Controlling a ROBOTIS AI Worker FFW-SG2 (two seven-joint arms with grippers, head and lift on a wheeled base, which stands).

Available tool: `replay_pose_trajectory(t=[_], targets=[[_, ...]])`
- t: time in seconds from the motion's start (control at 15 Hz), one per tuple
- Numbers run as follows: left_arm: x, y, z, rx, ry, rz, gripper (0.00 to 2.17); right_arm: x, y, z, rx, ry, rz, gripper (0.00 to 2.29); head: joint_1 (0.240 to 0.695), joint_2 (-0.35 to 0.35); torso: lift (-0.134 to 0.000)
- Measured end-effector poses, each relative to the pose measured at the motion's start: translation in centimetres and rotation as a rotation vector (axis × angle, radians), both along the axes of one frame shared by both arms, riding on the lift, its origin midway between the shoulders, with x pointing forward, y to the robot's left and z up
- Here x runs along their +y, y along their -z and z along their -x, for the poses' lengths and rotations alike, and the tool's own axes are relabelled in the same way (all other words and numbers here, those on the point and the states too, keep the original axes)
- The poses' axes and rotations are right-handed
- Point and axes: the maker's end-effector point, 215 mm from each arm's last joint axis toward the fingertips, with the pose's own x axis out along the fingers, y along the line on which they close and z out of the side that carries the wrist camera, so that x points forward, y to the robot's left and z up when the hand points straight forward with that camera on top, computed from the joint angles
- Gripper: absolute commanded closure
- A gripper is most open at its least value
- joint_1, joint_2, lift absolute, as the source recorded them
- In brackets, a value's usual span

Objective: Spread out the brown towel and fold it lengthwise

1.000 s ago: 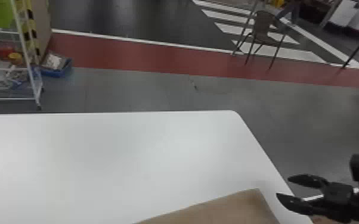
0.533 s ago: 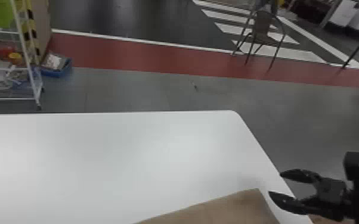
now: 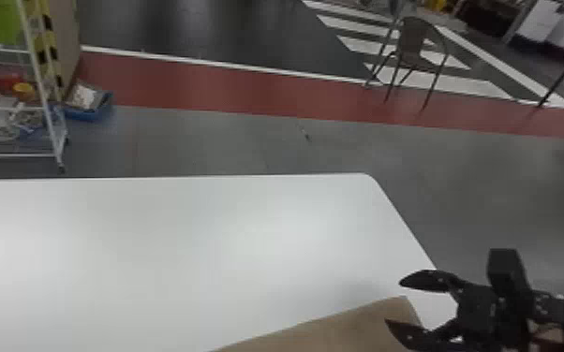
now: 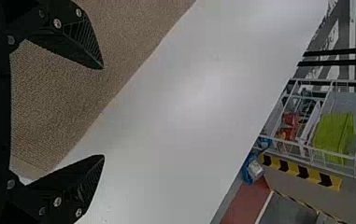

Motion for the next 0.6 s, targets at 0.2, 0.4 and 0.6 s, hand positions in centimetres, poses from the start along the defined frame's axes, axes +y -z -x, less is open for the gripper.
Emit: replay_pose_trajectory(t=[0.2, 0.4, 0.6], targets=[[-0.4, -0.3, 0.5, -0.002, 0.010, -0.001, 1.12, 0.0, 2.4, -0.1, 0.058, -0.006, 0.028, 0.27, 0.695, -0.350, -0.122], [-0.4, -0.3, 0.6, 0.000, 0.010, -0.004, 1.12, -3.0, 4.4, 0.0, 0.170, 0.133, -0.049, 0.29, 0.695, -0.350, -0.122], [-0.3, -0.1, 0.6, 0.003, 0.007, -0.008, 1.12, -5.2, 5.0, 1.6, 0.255, 0.287, -0.172, 0.29, 0.695, -0.350, -0.122]])
